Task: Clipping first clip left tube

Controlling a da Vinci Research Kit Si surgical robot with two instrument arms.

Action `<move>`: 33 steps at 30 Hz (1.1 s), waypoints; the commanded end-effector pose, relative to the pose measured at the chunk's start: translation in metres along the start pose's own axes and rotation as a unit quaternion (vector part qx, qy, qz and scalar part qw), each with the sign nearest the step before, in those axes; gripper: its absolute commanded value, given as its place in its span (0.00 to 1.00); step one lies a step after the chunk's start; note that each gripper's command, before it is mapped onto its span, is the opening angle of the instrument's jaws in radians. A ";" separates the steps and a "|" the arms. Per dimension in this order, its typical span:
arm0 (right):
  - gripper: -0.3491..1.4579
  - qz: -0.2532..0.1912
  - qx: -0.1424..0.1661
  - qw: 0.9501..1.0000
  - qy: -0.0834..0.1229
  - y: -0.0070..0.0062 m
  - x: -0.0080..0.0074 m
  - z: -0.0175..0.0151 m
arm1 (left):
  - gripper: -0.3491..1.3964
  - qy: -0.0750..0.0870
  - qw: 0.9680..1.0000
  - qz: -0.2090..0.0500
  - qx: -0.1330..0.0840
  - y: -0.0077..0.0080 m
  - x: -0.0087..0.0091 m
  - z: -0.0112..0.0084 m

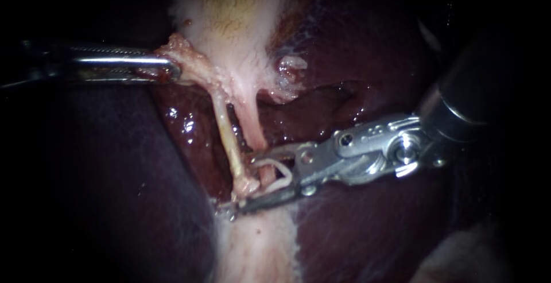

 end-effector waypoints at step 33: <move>0.47 -0.016 0.061 0.996 0.065 0.0030 -0.0013 0.0042 | 0.00 0.000 1.000 -0.001 0.000 0.0006 0.0003 0.0006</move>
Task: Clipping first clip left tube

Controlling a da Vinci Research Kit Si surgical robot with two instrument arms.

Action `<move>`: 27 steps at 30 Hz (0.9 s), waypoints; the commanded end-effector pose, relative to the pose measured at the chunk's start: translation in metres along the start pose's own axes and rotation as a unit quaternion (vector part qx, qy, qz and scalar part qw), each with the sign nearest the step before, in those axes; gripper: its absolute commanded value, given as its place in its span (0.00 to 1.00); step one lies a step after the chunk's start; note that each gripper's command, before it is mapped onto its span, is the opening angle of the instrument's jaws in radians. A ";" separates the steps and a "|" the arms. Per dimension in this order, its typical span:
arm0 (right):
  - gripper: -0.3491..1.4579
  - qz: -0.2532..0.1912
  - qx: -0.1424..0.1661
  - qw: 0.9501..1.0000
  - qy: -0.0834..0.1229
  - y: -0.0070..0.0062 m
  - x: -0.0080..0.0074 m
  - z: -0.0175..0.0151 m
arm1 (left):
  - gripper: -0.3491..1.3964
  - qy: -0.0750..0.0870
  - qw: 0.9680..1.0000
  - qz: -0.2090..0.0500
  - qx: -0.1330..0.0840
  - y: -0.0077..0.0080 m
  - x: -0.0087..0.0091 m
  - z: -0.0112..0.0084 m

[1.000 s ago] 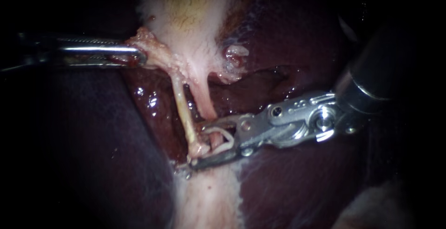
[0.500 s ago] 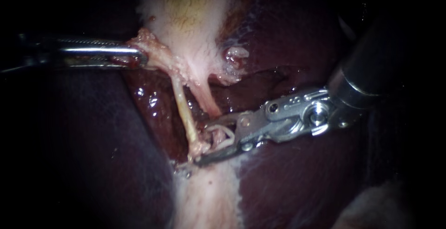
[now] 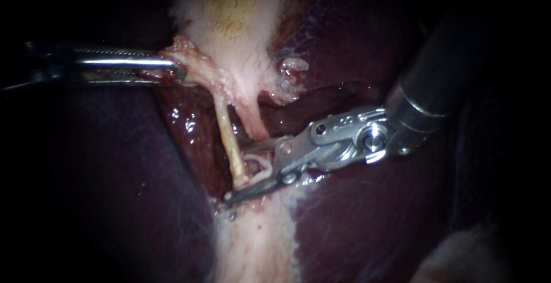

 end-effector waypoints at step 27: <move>0.40 -0.015 0.101 0.994 0.026 -0.0058 0.0018 0.0023 | 0.00 0.000 1.000 0.000 -0.001 -0.0004 -0.0001 0.0001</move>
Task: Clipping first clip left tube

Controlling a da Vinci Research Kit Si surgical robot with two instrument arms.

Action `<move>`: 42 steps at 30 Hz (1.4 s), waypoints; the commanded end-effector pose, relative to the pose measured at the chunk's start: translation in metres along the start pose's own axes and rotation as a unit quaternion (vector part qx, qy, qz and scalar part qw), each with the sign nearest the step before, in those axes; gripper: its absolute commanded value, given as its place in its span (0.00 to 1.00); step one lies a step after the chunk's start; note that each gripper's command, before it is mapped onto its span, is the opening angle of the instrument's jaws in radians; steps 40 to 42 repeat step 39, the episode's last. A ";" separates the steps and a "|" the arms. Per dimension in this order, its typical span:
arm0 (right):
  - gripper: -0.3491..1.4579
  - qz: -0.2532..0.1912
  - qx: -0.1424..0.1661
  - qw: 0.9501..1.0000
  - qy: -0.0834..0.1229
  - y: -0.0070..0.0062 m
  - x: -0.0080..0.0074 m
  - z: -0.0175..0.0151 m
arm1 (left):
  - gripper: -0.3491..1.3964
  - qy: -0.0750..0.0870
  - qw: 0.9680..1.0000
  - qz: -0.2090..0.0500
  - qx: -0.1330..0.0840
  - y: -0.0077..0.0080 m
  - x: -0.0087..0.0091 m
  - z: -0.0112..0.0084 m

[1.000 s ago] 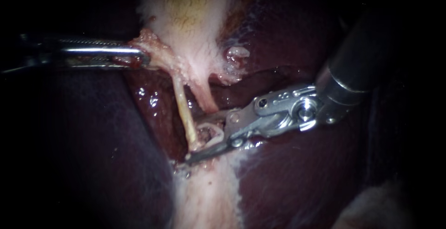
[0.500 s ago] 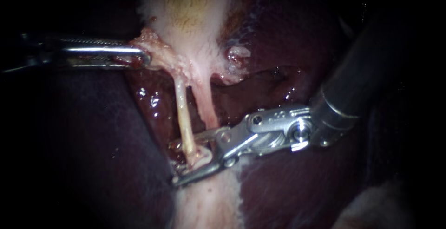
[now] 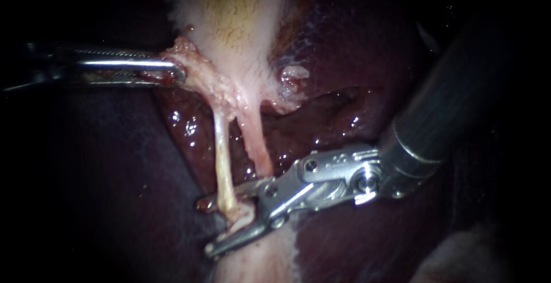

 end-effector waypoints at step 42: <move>0.00 0.009 -0.018 0.999 -0.046 0.0009 -0.0023 -0.0012 | 0.00 0.000 1.000 0.000 0.000 -0.0001 -0.0001 0.0001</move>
